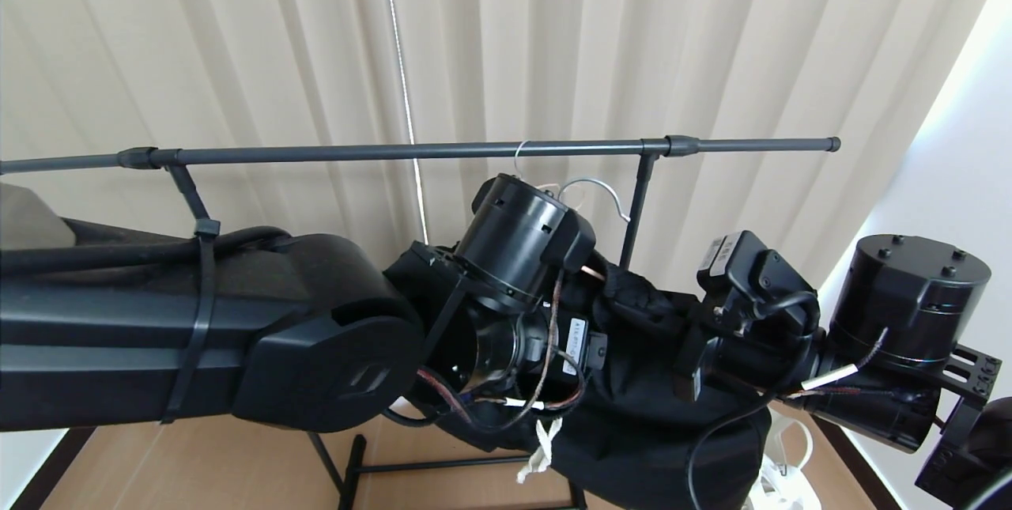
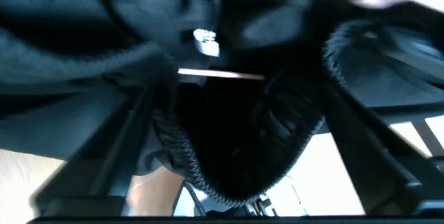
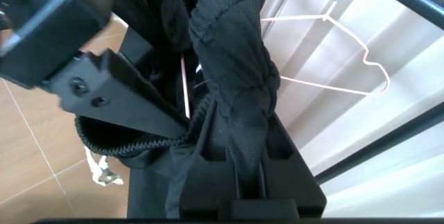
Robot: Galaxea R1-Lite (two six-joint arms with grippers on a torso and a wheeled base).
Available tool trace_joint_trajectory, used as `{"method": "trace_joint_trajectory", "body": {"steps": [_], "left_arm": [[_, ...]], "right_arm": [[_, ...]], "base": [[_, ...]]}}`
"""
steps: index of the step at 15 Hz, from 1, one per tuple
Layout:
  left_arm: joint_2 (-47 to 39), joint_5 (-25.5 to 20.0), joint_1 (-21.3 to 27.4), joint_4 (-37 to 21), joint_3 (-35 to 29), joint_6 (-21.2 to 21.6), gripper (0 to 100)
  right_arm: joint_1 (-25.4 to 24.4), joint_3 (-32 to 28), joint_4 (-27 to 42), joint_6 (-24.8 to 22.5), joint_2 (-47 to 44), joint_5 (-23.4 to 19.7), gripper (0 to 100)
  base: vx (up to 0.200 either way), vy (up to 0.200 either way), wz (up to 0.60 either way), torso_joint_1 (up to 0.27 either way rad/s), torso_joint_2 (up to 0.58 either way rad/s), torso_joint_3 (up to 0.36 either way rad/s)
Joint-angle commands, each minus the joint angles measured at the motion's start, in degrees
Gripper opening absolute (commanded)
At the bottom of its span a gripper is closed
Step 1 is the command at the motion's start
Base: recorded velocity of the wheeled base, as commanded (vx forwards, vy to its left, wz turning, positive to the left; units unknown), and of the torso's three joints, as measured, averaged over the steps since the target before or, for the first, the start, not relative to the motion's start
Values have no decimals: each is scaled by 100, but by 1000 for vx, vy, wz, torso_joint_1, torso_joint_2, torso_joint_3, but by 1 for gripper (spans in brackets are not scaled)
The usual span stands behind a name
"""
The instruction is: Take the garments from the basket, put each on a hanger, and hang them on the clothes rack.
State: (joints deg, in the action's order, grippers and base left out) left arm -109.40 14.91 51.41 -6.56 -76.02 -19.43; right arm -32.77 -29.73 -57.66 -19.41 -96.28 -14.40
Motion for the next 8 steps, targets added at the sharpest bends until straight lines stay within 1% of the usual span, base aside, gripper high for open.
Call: {"method": "trace_joint_trajectory", "body": {"steps": [1, 3, 5, 6, 8], "left_arm": [[305, 65, 115, -12, 210, 10, 100], [613, 82, 124, -21, 500, 97, 100], [1087, 82, 115, 14, 1045, 352, 100], [1360, 82, 115, 14, 1318, 414, 100], [1703, 82, 115, 14, 1582, 493, 100]], "right_arm": [[-1, 3, 1, -2, 4, -2, 0], [-1, 3, 1, -2, 4, -2, 0], [-1, -15, 1, 7, -13, -2, 0], [-1, -24, 1, 16, -66, -10, 0], [7, -15, 1, 51, -110, -63, 0]], "base": [[0, 0, 0, 0, 0, 0], [0, 0, 0, 0, 0, 0], [0, 0, 0, 0, 0, 0], [0, 0, 0, 0, 0, 0], [0, 0, 0, 0, 0, 0]]}}
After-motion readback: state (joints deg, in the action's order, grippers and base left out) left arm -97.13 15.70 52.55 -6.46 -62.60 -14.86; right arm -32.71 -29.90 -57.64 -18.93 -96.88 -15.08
